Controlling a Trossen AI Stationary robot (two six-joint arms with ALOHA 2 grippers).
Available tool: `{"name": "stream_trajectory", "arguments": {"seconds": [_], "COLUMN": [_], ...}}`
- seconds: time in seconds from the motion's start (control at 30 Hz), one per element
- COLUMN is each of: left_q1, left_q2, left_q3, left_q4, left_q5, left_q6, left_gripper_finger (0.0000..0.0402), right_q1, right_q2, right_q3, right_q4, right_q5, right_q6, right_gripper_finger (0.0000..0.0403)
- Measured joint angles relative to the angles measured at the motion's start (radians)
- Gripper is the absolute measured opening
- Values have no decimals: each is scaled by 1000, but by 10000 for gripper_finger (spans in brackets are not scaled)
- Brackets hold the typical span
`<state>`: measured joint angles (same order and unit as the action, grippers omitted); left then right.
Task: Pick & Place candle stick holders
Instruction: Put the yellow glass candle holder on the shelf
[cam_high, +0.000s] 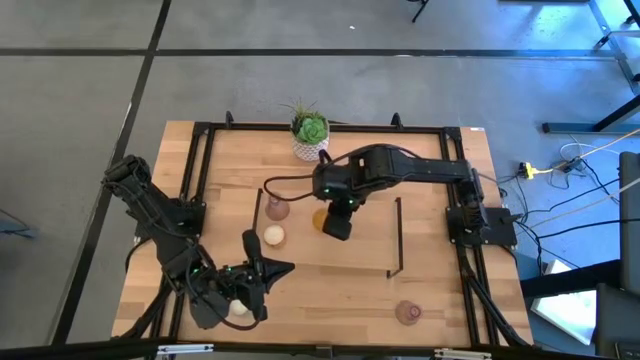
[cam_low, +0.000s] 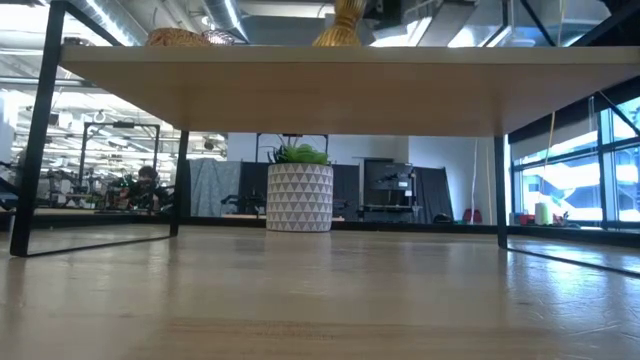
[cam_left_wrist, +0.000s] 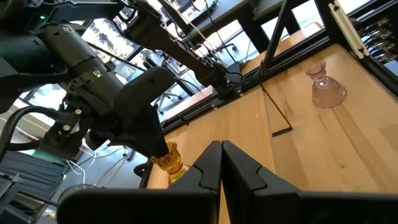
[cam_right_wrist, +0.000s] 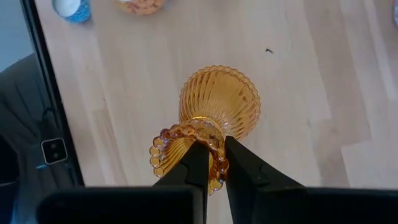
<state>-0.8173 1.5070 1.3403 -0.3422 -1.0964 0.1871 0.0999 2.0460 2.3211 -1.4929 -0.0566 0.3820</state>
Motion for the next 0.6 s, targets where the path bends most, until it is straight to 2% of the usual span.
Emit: {"name": "stream_trajectory", "arguments": {"seconds": [0.6], "left_q1": [1], "left_q2": [0], "left_q3": [0], "left_q4": [1], "left_q5": [10], "left_q6": [-2], "left_gripper_finger": [2], "right_q1": [-16], "right_q2": [42], "right_q3": [-2], "right_q4": [-49], "right_q5": [-25], "right_q6": [37], "right_gripper_finger": [30]}}
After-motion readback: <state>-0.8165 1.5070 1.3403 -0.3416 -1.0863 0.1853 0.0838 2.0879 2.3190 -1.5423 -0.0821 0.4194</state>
